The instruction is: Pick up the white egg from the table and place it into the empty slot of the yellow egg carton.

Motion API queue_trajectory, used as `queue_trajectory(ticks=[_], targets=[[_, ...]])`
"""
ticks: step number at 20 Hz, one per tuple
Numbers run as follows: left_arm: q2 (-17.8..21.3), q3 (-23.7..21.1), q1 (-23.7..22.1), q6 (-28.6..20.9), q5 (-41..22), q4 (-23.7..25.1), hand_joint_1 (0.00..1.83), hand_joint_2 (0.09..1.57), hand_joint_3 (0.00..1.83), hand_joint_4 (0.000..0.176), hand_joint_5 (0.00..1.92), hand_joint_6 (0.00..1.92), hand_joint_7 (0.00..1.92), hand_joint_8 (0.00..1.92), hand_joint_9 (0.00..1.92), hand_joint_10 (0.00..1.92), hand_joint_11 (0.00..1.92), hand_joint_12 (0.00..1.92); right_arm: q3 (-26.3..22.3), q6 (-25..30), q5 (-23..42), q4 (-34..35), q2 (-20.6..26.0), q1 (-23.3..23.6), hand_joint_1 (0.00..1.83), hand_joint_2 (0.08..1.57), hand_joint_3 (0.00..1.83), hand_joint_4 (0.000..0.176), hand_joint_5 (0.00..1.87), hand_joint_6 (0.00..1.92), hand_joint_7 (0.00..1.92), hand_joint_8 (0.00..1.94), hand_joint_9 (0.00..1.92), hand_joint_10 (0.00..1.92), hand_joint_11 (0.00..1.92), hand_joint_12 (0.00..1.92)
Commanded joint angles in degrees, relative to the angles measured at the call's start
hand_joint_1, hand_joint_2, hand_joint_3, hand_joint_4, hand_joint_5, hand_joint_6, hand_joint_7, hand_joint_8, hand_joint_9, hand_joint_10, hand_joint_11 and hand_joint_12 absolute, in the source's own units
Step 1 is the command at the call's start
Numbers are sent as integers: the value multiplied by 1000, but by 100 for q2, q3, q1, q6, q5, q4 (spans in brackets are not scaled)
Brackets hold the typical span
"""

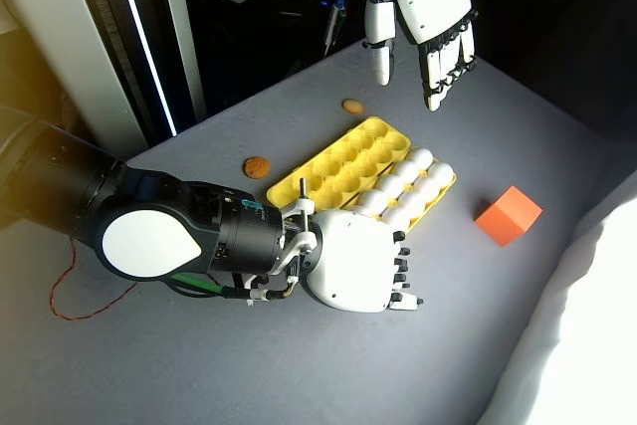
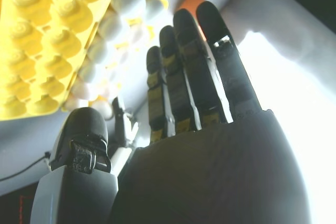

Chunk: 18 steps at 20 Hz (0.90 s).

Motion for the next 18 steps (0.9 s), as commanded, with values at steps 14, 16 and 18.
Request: queue_trajectory(ticks=[14, 16, 18], targets=[[60, -15, -77, 14, 22, 464, 0, 1358, 1, 0, 437, 1, 550, 0, 591, 0, 300, 761, -40, 13, 1545, 137, 511, 126, 1129, 1195, 1, 0, 616, 14, 611, 13, 480, 239, 13, 1378], [60, -15, -79, 15, 22, 459, 0, 1357, 0, 0, 448, 5, 564, 6, 605, 6, 308, 764, -156, 13, 1862, -47, 830, 241, 1121, 1178, 0, 0, 656, 22, 643, 16, 517, 229, 66, 1352], [60, -15, -79, 21, 22, 460, 0, 1355, 0, 0, 447, 3, 562, 4, 607, 6, 313, 765, -294, 13, 2125, -671, 1159, 295, 1098, 1195, 5, 0, 606, 5, 613, 3, 494, 212, 36, 1350]])
